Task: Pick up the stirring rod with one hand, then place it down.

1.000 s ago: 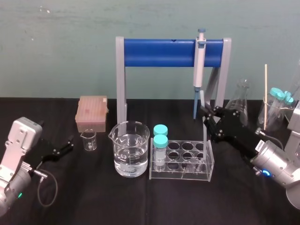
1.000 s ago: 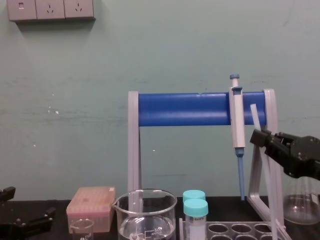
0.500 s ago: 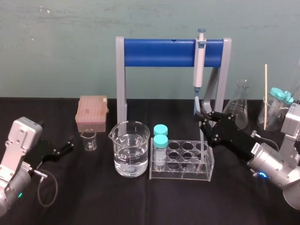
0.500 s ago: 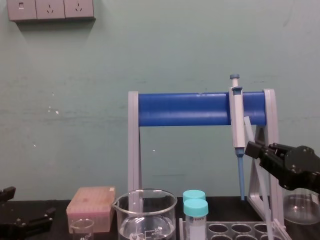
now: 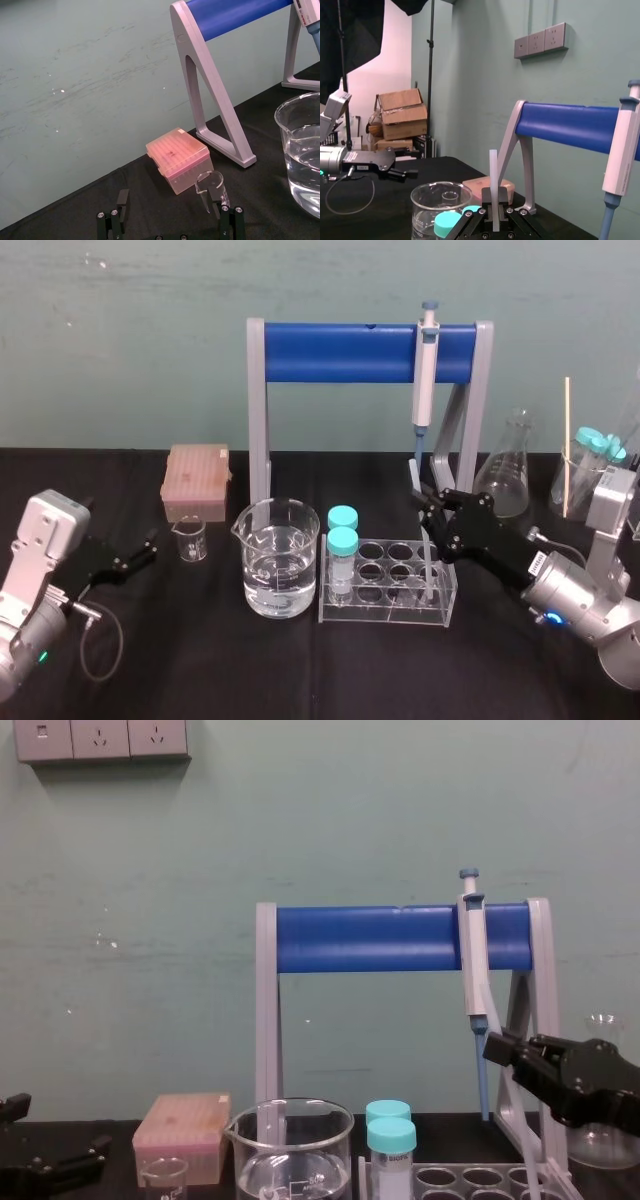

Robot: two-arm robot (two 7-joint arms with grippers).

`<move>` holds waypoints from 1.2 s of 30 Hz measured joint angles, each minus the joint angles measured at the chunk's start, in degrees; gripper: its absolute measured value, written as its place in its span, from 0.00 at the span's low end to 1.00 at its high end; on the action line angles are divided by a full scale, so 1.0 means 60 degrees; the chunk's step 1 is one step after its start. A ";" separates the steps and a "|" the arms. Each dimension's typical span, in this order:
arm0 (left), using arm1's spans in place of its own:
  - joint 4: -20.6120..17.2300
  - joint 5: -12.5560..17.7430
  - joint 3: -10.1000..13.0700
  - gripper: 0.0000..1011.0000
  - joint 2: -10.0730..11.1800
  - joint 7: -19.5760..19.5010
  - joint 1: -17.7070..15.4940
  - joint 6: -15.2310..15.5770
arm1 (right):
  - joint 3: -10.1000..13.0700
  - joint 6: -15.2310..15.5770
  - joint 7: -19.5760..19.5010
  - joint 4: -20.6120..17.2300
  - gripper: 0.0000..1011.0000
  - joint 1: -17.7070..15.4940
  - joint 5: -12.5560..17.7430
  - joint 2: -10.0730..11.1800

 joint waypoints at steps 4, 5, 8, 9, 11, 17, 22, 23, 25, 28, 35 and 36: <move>0.0000 0.0000 0.0000 0.99 0.0000 0.0000 -0.0001 0.0000 | -0.0048 -0.0020 0.0008 0.0176 0.06 0.0059 -0.0102 -0.0020; 0.0000 0.0000 0.0000 0.99 0.0000 0.0001 0.0000 0.0000 | -0.0048 -0.0020 0.0008 0.0176 0.06 0.0059 -0.0102 -0.0020; 0.0000 -0.0001 0.0000 0.99 0.0000 0.0000 -0.0001 0.0000 | -0.0081 -0.0020 -0.0047 0.0246 0.06 0.0082 -0.0218 -0.0024; 0.0000 -0.0001 0.0000 0.99 0.0000 0.0000 -0.0001 0.0000 | -0.0092 -0.0020 -0.0086 0.0271 0.06 0.0092 -0.0264 -0.0026; 0.0000 0.0000 0.0000 0.99 0.0000 0.0000 0.0000 0.0000 | -0.0107 -0.0007 -0.0161 0.0281 0.06 0.0095 -0.0333 -0.0025; 0.0000 0.0000 0.0000 0.99 0.0000 0.0000 0.0000 0.0000 | -0.0119 0.0023 -0.0241 0.0277 0.06 0.0095 -0.0400 -0.0018; 0.0000 0.0000 0.0000 0.99 0.0000 0.0000 -0.0001 0.0000 | -0.0117 0.0023 -0.0234 0.0275 0.06 0.0092 -0.0384 -0.0018; 0.0000 0.0000 0.0000 0.99 0.0000 0.0000 -0.0001 0.0000 | -0.0116 0.0022 -0.0234 0.0275 0.06 0.0092 -0.0382 -0.0018; 0.0000 0.0000 0.0000 0.99 0.0000 0.0000 0.0000 0.0000 | -0.0114 0.0023 -0.0233 0.0273 0.06 0.0091 -0.0378 -0.0018; 0.0000 0.0000 0.0000 0.99 0.0000 0.0000 -0.0001 0.0000 | -0.0112 0.0023 -0.0232 0.0271 0.06 0.0089 -0.0374 -0.0018; 0.0000 -0.0001 0.0000 0.99 0.0000 0.0001 0.0000 0.0000 | -0.0105 0.0022 -0.0222 0.0268 0.09 0.0088 -0.0361 -0.0018; 0.0000 0.0000 0.0000 0.99 0.0000 0.0000 0.0000 0.0000 | -0.0105 0.0022 -0.0221 0.0267 0.11 0.0088 -0.0360 -0.0018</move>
